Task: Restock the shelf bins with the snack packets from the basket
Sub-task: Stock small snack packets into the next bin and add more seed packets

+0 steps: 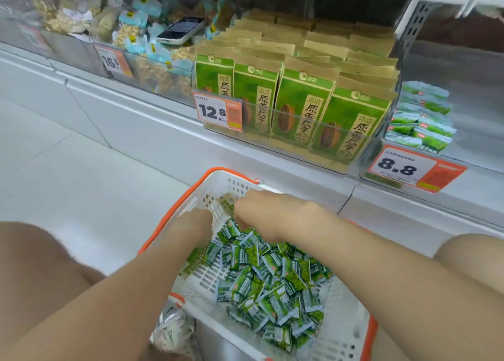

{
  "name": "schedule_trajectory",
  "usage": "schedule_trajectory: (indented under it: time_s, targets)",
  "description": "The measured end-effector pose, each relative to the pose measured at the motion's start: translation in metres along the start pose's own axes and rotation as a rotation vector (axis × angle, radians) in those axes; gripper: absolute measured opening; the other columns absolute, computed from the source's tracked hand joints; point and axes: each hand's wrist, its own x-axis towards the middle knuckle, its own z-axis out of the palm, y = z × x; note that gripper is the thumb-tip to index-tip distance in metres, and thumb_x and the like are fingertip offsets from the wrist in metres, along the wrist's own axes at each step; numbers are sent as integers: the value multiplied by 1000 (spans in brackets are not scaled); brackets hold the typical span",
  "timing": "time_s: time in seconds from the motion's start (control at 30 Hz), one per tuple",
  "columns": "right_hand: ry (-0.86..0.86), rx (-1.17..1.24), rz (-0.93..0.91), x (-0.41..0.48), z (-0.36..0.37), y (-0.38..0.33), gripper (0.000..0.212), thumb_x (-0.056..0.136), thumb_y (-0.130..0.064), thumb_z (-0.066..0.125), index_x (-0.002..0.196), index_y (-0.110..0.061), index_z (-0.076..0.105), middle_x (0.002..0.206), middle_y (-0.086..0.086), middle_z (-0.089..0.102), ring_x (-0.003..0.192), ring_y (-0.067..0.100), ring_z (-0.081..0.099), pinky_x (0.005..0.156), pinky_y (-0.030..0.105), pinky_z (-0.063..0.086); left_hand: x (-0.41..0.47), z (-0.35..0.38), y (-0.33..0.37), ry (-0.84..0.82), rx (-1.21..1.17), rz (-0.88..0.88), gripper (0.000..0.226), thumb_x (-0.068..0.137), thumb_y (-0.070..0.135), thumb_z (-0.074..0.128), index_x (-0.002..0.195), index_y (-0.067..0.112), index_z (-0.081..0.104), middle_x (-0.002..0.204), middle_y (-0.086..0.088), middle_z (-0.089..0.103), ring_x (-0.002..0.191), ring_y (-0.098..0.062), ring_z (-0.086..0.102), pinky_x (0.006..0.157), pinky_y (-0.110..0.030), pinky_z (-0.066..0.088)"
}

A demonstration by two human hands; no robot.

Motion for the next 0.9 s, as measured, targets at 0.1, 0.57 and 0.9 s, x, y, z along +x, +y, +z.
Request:
schedule_trajectory:
  time_s: [0.1, 0.57, 0.9]
  targets:
    - [-9, -38, -43, 15, 12, 1, 29, 85, 19, 52, 95, -8, 57, 75, 3, 30, 60, 25, 41, 49, 31, 30, 9, 50, -16, -11, -46, -123, 24, 97, 5, 56, 118, 7, 67, 110, -9, 67, 102, -26, 70, 84, -34, 60]
    - [-87, -50, -24, 49, 34, 5, 32, 90, 8, 57, 75, -15, 40, 76, 5, 44, 57, 19, 44, 47, 32, 36, 36, 111, -20, 75, -182, -233, 17, 91, 0, 70, 108, 2, 68, 83, -6, 63, 72, -22, 64, 60, -31, 51]
    - [-83, 310, 142, 29, 28, 18, 16, 95, -2, 45, 80, -7, 51, 68, 7, 45, 60, 26, 43, 51, 32, 34, 18, 45, 4, 274, -729, -140, 21, 89, 20, 61, 70, 13, 59, 69, -9, 66, 67, -27, 65, 56, -31, 48]
